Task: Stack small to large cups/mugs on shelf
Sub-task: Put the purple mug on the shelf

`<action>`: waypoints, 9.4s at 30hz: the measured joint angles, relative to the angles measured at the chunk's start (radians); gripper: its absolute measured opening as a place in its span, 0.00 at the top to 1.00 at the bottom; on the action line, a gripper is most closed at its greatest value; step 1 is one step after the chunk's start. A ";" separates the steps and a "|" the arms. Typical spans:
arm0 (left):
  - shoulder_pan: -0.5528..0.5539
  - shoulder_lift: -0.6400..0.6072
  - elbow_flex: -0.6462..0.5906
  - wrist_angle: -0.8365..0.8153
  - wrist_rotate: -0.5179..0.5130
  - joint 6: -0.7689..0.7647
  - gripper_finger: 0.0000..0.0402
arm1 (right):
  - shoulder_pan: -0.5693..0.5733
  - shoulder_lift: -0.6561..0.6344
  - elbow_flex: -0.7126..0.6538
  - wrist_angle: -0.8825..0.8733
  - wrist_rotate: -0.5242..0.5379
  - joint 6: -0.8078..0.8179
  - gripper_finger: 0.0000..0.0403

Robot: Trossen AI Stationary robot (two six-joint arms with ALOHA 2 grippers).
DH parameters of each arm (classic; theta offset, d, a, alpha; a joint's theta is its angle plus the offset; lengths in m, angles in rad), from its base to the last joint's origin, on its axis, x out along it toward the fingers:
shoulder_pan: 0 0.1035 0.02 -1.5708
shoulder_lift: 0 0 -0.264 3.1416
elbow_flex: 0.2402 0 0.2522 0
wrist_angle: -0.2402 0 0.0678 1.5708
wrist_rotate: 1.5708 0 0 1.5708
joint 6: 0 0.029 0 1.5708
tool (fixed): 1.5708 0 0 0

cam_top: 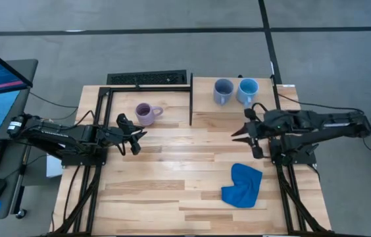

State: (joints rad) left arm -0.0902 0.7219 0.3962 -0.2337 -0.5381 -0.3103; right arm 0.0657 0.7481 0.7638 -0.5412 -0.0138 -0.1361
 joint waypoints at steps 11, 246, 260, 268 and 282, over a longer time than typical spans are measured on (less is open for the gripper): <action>0.000 0.000 0.000 0.002 0.000 0.000 0.74 | 0.013 -0.241 -0.374 0.365 0.000 0.024 0.75; 0.678 0.880 0.783 -0.767 0.337 -0.116 0.98 | 0.012 -0.447 -0.759 0.745 -0.004 0.119 0.75; 0.515 0.882 0.785 -0.734 0.436 0.070 0.98 | 0.012 -0.448 -0.759 0.745 -0.004 0.119 0.75; 0.419 0.883 0.878 -0.735 0.424 0.116 0.99 | 0.012 -0.448 -0.759 0.744 -0.004 0.119 0.75; 0.136 0.883 0.996 -0.574 0.420 0.266 0.99 | 0.012 -0.448 -0.759 0.736 -0.004 0.118 0.75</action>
State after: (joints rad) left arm 0.0453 1.6047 1.3919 -0.8078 -0.1176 -0.0440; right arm 0.0780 0.3004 0.0044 0.1947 -0.0177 -0.0177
